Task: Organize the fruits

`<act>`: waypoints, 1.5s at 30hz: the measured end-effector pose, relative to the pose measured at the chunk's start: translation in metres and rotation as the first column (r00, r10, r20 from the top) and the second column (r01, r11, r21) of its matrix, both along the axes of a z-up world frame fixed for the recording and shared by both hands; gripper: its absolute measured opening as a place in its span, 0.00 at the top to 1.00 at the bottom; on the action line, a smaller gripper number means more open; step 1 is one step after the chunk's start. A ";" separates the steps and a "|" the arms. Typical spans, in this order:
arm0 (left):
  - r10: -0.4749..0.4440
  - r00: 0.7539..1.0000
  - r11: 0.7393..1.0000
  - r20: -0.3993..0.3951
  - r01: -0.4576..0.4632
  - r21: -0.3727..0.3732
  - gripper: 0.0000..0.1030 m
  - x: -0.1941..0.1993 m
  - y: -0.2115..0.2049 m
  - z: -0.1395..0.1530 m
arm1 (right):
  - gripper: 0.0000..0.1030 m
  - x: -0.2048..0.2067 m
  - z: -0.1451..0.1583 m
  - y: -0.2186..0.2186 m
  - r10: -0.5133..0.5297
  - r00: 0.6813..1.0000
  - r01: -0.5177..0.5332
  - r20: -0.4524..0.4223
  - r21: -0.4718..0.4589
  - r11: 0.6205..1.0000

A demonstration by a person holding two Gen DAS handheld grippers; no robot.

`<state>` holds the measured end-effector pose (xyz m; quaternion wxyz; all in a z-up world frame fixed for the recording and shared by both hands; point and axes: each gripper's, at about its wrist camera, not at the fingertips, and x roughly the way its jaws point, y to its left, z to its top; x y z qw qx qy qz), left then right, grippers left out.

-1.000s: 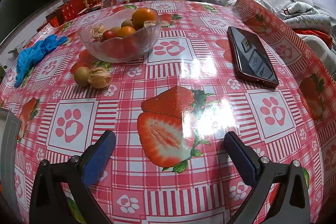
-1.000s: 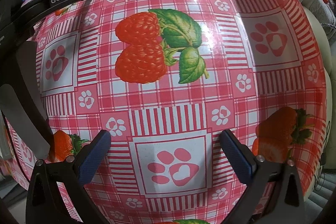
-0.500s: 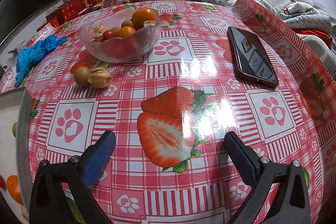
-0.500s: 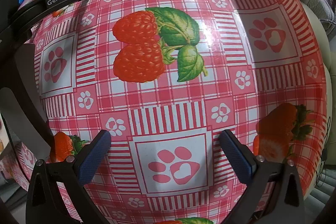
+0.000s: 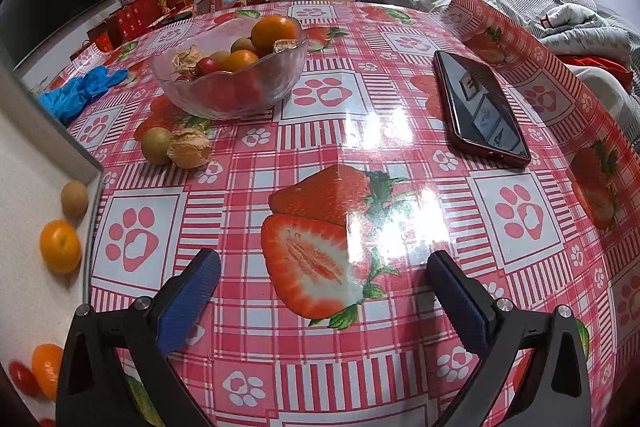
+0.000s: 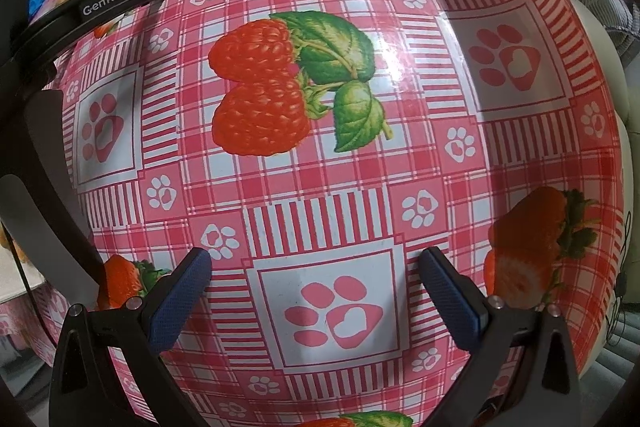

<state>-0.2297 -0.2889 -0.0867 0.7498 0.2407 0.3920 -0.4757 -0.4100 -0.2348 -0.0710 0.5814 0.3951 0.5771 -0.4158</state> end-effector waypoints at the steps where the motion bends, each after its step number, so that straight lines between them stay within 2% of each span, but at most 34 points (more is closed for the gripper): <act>1: 0.000 1.000 1.000 0.000 0.000 0.000 0.00 0.000 -0.001 0.000 | 0.00 0.000 0.000 0.000 -0.001 1.000 0.001 0.000 -0.001 1.000; 45: 0.000 1.000 1.000 0.000 0.000 0.000 0.00 0.000 0.000 0.000 | 0.00 -0.001 0.000 0.001 -0.016 1.000 0.016 0.001 -0.001 1.000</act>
